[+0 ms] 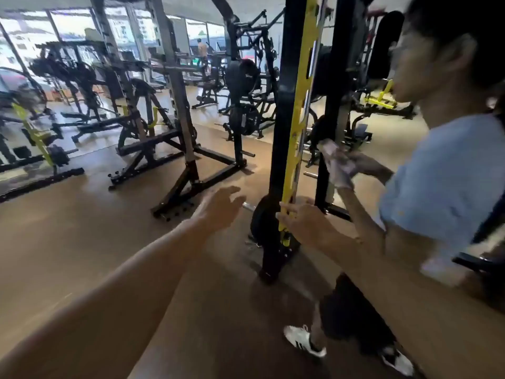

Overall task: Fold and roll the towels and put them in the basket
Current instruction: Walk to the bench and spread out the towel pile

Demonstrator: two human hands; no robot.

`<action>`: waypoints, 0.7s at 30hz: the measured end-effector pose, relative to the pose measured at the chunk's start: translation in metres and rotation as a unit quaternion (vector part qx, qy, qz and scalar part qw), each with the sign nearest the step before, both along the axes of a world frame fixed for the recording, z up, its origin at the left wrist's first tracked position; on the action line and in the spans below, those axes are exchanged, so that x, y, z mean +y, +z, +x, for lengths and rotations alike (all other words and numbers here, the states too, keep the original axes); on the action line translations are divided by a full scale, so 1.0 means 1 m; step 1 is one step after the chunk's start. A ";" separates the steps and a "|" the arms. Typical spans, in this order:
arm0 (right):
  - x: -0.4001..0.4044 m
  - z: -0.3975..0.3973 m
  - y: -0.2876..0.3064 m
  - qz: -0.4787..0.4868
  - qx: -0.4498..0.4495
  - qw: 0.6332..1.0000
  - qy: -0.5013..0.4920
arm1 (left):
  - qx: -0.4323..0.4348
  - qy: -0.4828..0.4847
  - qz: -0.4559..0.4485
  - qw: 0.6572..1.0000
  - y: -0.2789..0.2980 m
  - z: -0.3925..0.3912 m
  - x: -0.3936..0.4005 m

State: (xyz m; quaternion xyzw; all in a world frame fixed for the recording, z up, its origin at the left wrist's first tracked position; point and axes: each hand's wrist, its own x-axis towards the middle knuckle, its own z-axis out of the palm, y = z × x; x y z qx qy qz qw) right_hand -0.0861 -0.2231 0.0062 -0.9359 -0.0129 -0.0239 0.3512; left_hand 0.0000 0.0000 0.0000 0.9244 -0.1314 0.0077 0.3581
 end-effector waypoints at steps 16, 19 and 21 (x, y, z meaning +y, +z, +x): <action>-0.190 -0.299 -0.208 0.055 0.291 0.890 -0.347 | 0.129 -0.474 0.234 0.839 -0.211 -0.191 -0.311; -0.204 -0.352 -0.237 0.092 0.317 0.855 -0.399 | 0.117 -0.541 0.255 0.793 -0.229 -0.231 -0.356; -0.213 -0.388 -0.256 0.091 0.326 0.839 -0.426 | 0.128 -0.573 0.272 0.762 -0.238 -0.260 -0.385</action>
